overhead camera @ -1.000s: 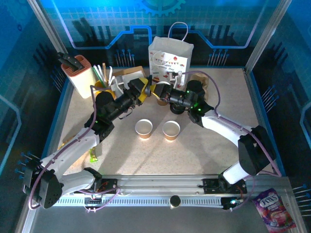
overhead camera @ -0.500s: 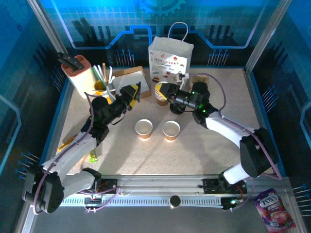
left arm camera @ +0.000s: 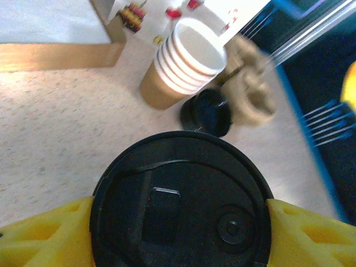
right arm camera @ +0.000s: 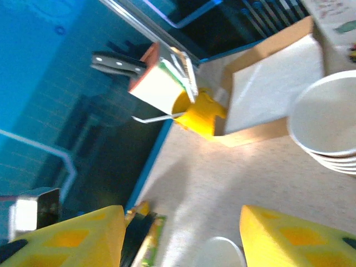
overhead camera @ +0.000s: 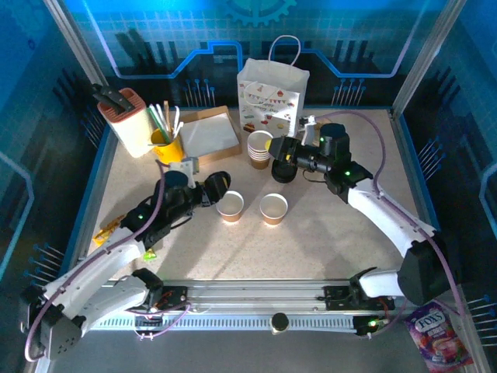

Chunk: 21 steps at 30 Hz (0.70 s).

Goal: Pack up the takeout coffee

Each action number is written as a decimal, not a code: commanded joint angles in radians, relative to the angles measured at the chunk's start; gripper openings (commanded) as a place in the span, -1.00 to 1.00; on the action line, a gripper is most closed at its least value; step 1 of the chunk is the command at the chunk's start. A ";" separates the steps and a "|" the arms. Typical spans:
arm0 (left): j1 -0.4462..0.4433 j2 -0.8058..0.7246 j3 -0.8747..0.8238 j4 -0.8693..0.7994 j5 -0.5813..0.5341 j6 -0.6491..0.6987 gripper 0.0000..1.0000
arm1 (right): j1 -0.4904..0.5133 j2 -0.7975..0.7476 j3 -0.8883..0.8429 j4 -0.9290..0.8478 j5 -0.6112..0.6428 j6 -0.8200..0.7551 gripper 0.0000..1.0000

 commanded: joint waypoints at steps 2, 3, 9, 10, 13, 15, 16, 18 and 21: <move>-0.106 0.109 0.097 -0.151 -0.217 0.218 0.37 | -0.023 -0.032 0.037 -0.193 0.102 -0.163 0.17; -0.122 0.132 0.106 -0.151 -0.244 0.236 0.38 | -0.028 -0.035 0.034 -0.196 0.098 -0.163 0.17; -0.144 0.247 0.134 -0.117 -0.259 0.290 0.40 | -0.078 -0.058 -0.003 -0.190 0.086 -0.147 0.18; -0.144 0.260 0.136 -0.118 -0.260 0.292 0.40 | -0.081 -0.060 -0.006 -0.188 0.085 -0.145 0.19; -0.144 0.291 0.131 -0.097 -0.251 0.305 0.41 | -0.087 -0.060 -0.019 -0.188 0.083 -0.145 0.19; -0.144 0.310 0.130 -0.084 -0.234 0.307 0.42 | -0.090 -0.052 -0.025 -0.187 0.080 -0.143 0.19; -0.144 0.319 0.130 -0.078 -0.226 0.304 0.43 | -0.093 -0.047 -0.027 -0.186 0.075 -0.138 0.20; -0.144 0.335 0.123 -0.065 -0.210 0.301 0.43 | -0.097 -0.038 -0.031 -0.175 0.059 -0.125 0.20; -0.144 0.352 0.116 -0.065 -0.205 0.304 0.45 | -0.099 -0.028 -0.036 -0.162 0.046 -0.117 0.20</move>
